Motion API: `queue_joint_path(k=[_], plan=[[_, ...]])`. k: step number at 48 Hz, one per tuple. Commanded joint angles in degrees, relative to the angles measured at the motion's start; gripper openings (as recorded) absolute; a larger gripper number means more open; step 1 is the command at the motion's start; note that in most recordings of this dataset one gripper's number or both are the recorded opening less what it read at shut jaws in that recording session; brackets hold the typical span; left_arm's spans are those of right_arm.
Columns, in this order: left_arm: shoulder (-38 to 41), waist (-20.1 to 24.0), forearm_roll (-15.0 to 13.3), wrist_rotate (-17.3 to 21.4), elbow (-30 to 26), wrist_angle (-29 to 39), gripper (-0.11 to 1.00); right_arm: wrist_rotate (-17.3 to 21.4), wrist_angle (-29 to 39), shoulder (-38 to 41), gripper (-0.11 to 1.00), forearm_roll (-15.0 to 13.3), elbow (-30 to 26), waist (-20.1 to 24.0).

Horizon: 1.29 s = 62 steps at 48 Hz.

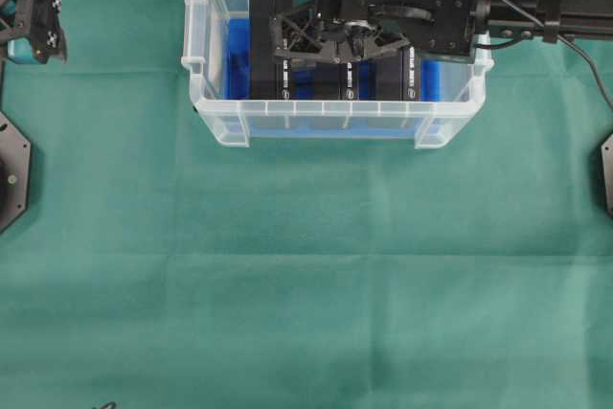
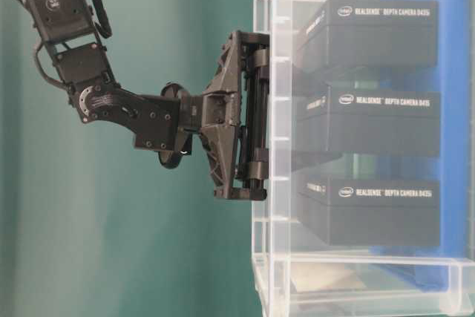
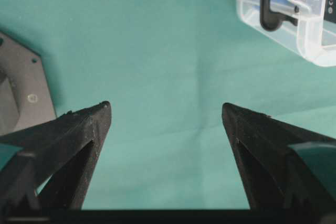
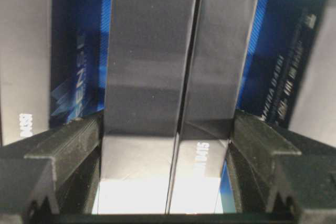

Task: Take out the box from the case.
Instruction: 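Lower the right gripper around the middle black box and close, then lift the middle black box straight up out of the case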

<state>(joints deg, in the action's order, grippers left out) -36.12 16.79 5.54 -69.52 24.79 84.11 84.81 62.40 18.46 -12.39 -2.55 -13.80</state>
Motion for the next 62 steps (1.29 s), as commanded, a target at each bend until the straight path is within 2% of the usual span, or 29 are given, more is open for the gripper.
queue_joint_path(k=[1, 32, 50, 62], plan=[[0.00, 0.18, 0.18, 0.09, -0.70, -0.26, 0.92, 0.09, 0.88, -1.67, 0.69, -0.09, -1.93, 0.09], [0.00, 0.44, 0.18, 0.18, -0.70, -1.93, 0.92, -0.26, 14.50, -6.06, 0.69, -0.09, -12.48, 0.18], [0.00, 0.44, 0.18, 0.18, -0.70, -2.29, 0.92, -2.29, 22.59, -7.38, 0.69, -1.14, -20.74, 0.53], [0.00, 0.44, 0.18, 0.18, -0.70, -2.29, 0.92, -2.99, 24.35, -7.38, 0.69, -1.23, -24.08, 0.79]])
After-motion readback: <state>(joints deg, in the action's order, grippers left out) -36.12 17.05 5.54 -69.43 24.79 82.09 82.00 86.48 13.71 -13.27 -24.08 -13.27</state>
